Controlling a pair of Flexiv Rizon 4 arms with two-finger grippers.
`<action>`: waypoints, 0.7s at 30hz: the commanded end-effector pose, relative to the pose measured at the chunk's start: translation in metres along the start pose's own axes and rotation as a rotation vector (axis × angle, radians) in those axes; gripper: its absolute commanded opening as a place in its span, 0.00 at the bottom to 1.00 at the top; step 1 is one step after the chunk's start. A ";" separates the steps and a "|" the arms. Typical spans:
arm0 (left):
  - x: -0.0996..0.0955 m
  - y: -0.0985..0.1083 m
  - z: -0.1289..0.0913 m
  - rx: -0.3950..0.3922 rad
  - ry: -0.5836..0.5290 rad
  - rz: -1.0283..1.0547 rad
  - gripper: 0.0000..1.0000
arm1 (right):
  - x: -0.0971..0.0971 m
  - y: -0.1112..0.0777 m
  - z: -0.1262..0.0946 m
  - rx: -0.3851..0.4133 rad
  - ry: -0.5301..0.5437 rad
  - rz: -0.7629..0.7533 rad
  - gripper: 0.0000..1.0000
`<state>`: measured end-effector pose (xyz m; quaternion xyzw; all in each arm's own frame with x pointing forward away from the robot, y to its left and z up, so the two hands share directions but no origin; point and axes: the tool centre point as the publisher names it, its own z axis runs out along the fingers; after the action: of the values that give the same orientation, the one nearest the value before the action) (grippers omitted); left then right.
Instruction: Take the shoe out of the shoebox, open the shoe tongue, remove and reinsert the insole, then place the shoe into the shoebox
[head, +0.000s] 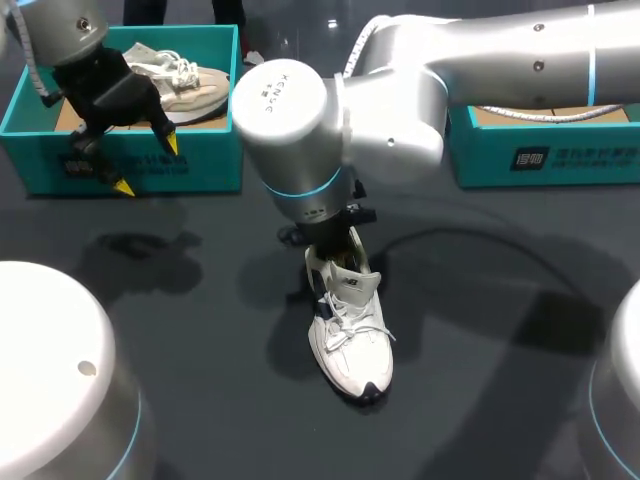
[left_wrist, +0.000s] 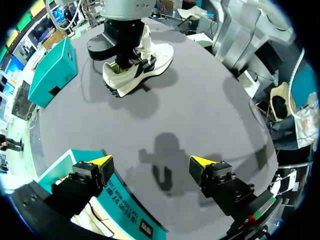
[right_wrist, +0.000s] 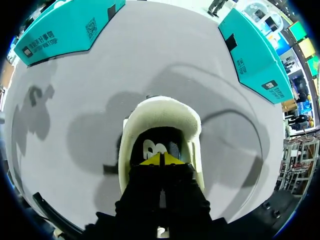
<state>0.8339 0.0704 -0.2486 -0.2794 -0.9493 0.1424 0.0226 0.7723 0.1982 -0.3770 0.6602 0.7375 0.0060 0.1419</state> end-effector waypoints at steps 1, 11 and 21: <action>0.001 0.000 0.000 -0.003 0.000 0.000 1.00 | 0.003 -0.003 0.008 -0.015 0.013 -0.008 0.00; 0.001 0.000 0.000 -0.003 0.000 0.000 1.00 | 0.003 -0.005 0.041 0.039 0.097 -0.004 0.00; 0.001 0.000 0.000 -0.003 0.000 0.000 1.00 | 0.004 -0.017 0.014 -0.005 -0.004 0.020 0.00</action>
<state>0.8339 0.0704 -0.2486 -0.2794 -0.9493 0.1424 0.0226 0.7673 0.1911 -0.3994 0.6668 0.7352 0.0157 0.1209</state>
